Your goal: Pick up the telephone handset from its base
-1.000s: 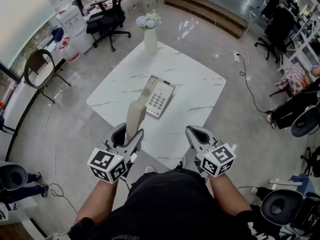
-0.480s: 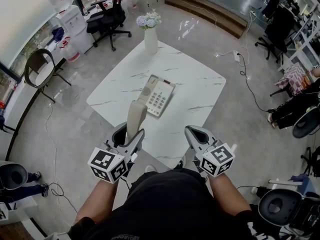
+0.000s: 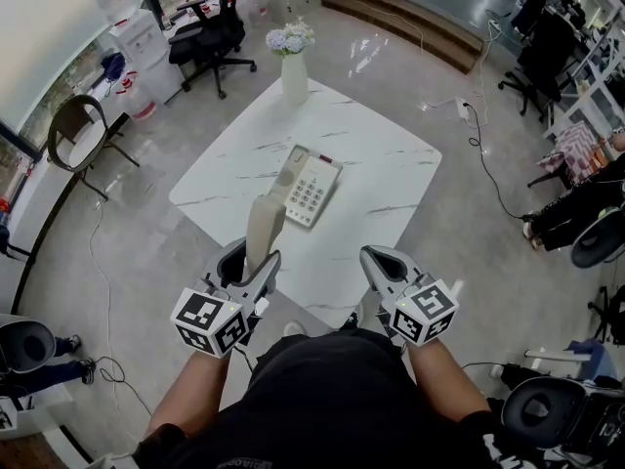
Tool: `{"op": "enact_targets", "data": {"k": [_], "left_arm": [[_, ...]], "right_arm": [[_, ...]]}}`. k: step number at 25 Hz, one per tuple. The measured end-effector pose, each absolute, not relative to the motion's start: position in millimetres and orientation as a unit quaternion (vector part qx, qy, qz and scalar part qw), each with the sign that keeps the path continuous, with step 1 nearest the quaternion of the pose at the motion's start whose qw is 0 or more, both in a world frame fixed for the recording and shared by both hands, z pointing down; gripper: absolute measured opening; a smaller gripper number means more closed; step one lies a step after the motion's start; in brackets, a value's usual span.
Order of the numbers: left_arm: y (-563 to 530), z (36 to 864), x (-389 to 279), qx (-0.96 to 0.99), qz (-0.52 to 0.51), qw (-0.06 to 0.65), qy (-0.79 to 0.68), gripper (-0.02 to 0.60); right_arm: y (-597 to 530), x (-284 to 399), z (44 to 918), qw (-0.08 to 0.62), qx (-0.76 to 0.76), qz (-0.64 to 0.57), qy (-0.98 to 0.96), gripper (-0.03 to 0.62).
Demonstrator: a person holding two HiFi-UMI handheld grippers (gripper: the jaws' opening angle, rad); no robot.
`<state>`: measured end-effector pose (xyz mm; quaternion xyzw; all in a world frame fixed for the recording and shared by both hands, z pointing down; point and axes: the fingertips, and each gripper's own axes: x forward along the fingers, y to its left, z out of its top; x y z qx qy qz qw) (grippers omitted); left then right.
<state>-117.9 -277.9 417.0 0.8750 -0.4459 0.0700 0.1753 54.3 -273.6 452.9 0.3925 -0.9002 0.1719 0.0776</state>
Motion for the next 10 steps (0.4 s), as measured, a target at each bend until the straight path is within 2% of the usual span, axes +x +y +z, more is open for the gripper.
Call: {"op": "enact_targets", "data": {"k": [10], "left_arm": [[-279.5,418.1,-118.1,0.875,0.069,0.174,-0.445,0.215]], "right_arm": [[-273.8,54.0,455.7,0.079,0.393,0.171,-0.9,0.0]]}}
